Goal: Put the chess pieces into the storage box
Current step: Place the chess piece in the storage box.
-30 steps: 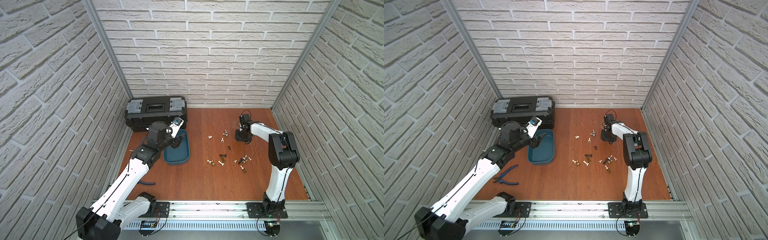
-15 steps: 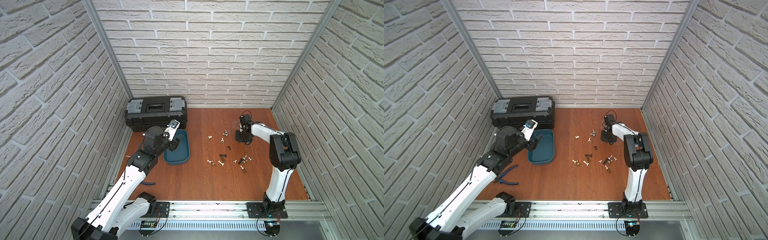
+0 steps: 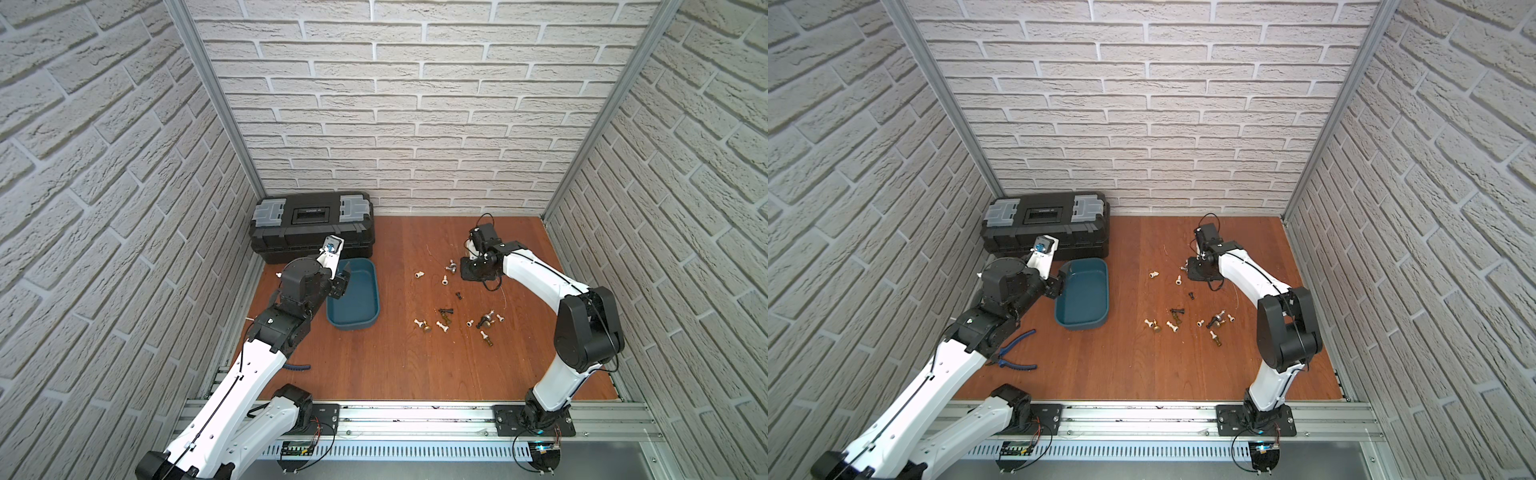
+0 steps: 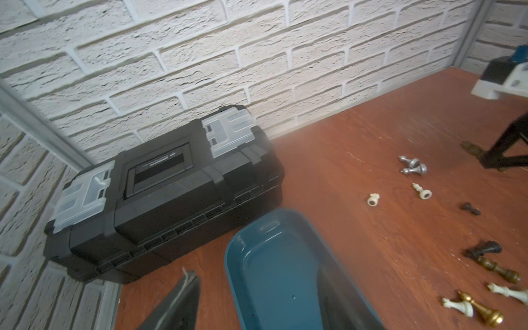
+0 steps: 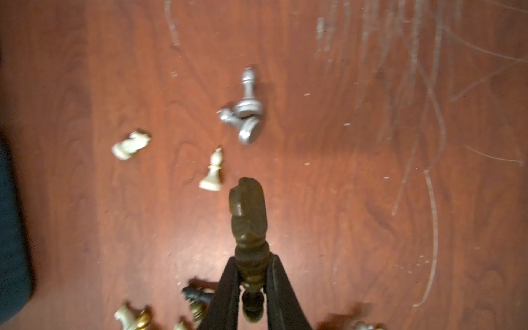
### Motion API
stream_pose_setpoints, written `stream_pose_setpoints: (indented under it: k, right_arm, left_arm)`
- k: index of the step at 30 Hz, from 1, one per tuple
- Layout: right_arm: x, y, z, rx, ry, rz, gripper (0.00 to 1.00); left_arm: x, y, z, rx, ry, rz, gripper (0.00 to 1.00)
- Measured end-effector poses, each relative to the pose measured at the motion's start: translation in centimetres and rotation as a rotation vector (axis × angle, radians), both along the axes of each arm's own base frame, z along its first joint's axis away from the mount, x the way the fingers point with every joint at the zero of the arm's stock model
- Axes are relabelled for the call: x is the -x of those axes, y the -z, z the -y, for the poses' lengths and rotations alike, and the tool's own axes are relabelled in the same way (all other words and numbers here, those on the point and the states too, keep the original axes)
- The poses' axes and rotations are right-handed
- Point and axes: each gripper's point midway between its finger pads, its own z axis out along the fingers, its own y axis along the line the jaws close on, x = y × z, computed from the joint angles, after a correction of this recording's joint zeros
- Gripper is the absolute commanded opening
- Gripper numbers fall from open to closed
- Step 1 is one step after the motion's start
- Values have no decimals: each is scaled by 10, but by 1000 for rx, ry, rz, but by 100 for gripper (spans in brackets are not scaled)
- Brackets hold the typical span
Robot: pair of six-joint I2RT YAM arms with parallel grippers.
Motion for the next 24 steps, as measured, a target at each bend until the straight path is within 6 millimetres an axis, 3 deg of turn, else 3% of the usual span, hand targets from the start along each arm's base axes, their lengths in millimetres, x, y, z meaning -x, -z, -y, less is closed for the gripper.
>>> stream_pose_setpoints:
  k: [9,13,18,21,24]
  right_arm:
    - [43,-47,-188,-180,-411,74,10]
    - [51,-37,-251,-203,-528,65,11]
    - [48,14,-292,-162,-589,11,13]
    - [48,47,-298,-124,-595,-39,19]
    - [49,60,-299,-106,-596,-64,31]
  left_arm:
    - [11,9,-72,130,-327,-90,66]
    - [27,17,-102,191,-461,-108,67]
    - [43,40,-113,220,-519,-152,67]
    - [48,53,-112,226,-520,-186,67]
    - [49,57,-110,231,-513,-201,67]
